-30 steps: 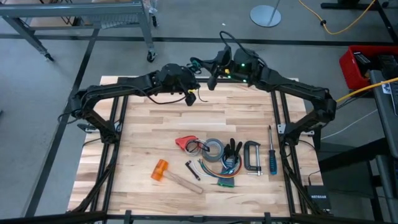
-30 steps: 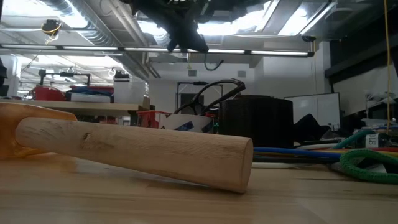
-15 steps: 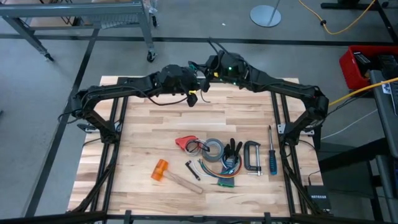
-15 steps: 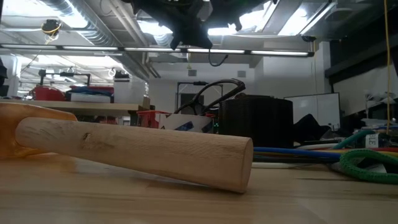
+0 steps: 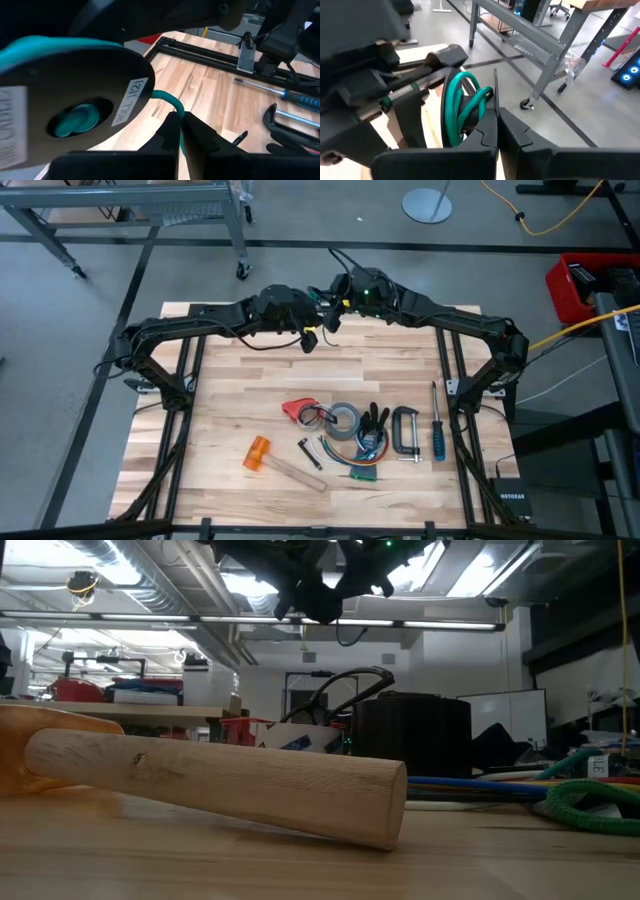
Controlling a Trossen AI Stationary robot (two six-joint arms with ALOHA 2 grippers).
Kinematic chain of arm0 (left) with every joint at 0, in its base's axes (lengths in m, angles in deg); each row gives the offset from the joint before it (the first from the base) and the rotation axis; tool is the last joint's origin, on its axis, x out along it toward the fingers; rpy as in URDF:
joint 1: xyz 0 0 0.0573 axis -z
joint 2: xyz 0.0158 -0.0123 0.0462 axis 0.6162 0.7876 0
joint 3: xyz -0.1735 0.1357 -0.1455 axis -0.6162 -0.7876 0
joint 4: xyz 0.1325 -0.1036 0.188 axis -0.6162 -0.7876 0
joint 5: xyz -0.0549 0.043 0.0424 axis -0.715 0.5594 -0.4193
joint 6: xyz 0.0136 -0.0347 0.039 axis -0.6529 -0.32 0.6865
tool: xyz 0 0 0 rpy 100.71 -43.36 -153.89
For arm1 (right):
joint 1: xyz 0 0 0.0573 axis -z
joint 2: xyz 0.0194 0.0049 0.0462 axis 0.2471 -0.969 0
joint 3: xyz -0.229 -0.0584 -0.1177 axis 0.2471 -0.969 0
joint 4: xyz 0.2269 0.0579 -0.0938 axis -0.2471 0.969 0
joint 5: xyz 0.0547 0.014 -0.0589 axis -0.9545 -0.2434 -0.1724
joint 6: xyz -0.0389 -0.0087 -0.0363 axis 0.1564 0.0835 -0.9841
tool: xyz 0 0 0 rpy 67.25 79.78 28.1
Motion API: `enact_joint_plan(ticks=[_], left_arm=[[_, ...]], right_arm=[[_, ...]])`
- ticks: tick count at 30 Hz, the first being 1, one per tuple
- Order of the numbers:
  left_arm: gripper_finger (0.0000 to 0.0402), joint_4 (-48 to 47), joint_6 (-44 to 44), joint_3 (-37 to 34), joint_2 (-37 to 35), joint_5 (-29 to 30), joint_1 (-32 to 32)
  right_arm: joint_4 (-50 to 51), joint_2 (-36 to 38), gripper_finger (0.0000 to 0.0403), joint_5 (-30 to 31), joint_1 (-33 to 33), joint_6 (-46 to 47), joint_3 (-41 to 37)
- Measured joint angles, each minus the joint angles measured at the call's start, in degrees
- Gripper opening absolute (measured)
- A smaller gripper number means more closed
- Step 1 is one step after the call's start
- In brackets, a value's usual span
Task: Coil cords
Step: Coil the green cable wire on the black spool
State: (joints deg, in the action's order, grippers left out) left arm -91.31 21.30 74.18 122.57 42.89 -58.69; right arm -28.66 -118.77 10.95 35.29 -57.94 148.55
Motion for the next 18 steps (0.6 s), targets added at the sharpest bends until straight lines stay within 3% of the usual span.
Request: enact_joint_plan(ticks=[18], left_arm=[[0.0,0.73,-1.56,0.0,-0.63,-1.47,0.43]], right_arm=[[13.68,0.15,0.0001,0.01,0.03,-0.5,-0.02]])
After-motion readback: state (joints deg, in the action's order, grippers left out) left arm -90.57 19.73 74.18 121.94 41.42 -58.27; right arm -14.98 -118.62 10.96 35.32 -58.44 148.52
